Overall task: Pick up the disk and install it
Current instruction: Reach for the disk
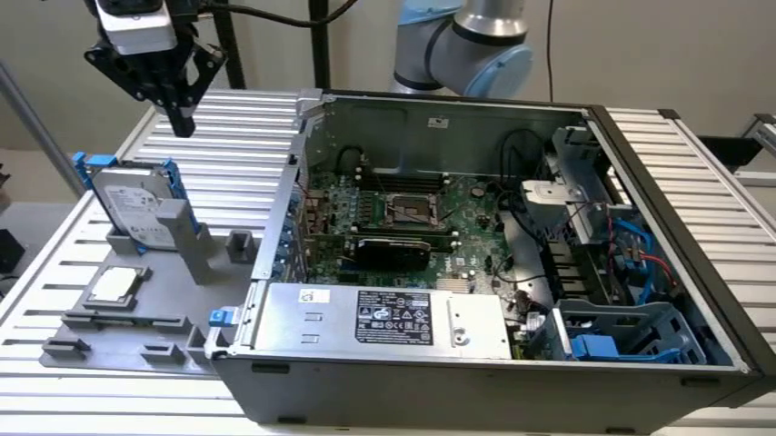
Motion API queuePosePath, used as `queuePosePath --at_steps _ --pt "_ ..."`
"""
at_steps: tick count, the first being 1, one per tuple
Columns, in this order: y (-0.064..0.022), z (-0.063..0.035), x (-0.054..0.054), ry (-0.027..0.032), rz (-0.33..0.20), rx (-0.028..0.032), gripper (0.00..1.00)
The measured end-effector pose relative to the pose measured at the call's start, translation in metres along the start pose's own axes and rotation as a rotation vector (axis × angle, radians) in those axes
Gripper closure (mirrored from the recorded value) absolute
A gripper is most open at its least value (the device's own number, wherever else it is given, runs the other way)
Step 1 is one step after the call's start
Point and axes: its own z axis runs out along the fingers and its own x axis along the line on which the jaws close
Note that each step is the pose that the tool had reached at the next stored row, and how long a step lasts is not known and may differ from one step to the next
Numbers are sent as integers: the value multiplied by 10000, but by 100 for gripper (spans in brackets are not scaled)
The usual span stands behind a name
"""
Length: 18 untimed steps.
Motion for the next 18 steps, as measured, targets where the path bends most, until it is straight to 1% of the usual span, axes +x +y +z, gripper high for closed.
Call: queuePosePath --at_steps 4,7,14,18 --pt "10 16 184 9 -2 65 100" --pt "17 31 319 21 -2 92 100" --pt "24 84 638 56 -5 113 100" --pt "23 115 826 102 -5 119 100"
